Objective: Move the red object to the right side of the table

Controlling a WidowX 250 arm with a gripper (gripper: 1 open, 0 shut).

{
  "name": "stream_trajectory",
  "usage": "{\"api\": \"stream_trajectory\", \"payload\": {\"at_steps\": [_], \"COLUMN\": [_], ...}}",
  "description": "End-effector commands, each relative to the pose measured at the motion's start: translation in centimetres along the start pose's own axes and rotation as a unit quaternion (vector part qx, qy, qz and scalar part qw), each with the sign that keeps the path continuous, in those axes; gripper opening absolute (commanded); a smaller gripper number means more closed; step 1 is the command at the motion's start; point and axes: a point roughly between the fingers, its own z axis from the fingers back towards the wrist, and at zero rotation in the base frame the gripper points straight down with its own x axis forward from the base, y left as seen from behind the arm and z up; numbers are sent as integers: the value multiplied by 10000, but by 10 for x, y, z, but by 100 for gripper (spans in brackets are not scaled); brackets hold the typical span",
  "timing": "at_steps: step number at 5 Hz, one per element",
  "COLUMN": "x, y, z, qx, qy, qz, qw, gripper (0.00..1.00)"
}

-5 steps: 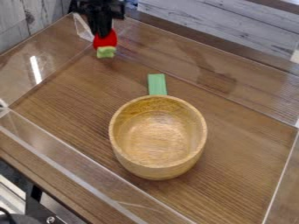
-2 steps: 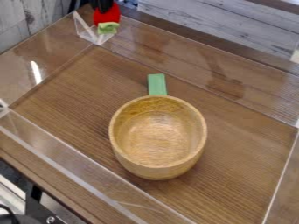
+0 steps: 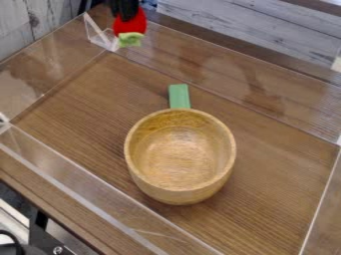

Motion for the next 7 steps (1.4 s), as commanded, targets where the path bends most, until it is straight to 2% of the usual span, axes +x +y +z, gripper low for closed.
{"api": "stream_trajectory", "payload": {"at_steps": [1, 2, 4, 5, 6, 7], "x": [-13, -28, -46, -60, -77, -101], "y": [-29, -57, -102, -131, -163, -198], "z": [21, 16, 24, 28, 28, 23], "qx": [73, 28, -78, -123, -166, -237], "qy": [-368, -316, -182, -136, -36, 73], "qz": [-359, -641, -1111, -1246, -1464, -1389], "qw": [9987, 9974, 9936, 9920, 9891, 9900], "gripper": [0, 0, 0, 0, 0, 0]}}
